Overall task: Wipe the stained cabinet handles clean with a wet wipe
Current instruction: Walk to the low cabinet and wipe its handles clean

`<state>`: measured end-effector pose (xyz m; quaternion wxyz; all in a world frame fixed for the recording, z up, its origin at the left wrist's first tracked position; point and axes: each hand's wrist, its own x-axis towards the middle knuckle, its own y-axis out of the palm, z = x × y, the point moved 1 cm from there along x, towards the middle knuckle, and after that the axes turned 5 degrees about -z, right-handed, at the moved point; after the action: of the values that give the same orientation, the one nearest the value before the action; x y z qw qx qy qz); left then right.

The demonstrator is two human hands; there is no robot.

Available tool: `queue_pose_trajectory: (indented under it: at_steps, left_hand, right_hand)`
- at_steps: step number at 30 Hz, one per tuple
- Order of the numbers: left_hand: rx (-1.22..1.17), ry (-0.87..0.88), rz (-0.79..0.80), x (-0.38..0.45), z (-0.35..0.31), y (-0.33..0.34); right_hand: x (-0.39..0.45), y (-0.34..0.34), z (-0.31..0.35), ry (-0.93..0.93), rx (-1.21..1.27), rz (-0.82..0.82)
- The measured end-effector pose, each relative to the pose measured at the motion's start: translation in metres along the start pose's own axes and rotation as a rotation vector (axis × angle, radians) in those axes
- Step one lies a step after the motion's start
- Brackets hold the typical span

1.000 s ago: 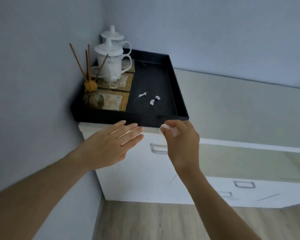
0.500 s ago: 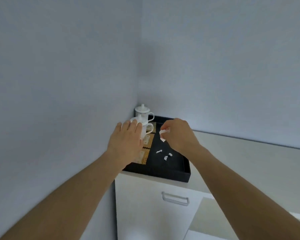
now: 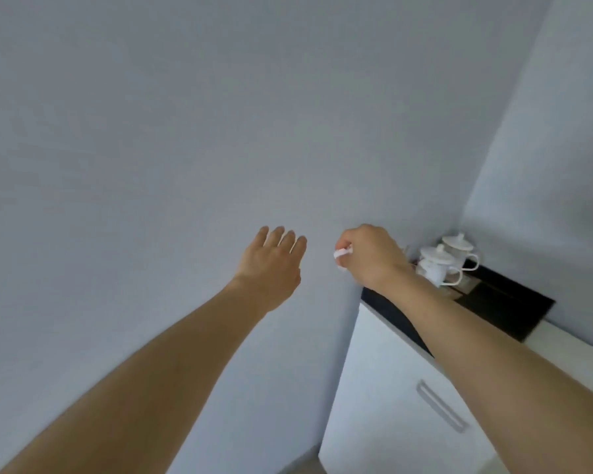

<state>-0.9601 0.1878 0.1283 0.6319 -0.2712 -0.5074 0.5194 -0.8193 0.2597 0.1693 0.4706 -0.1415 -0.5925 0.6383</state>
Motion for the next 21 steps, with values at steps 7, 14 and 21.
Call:
queue_pose_trajectory:
  at_steps: [7, 14, 21]
  left_hand:
    - [0.165, -0.361, 0.152, -0.188, 0.122, -0.048]
    - [0.334, -0.725, 0.246, -0.439, 0.212, -0.123]
    - [0.463, -1.01, 0.418, -0.723, 0.254, -0.208]
  right_hand:
    - [-0.044, 0.018, 0.193, -0.407, 0.207, 0.099]
    - [-0.176, 0.019, 0.436, -0.856, 0.389, 0.161]
    - [-0.395, 0.015, 0.653, -1.184, 0.549, 0.248]
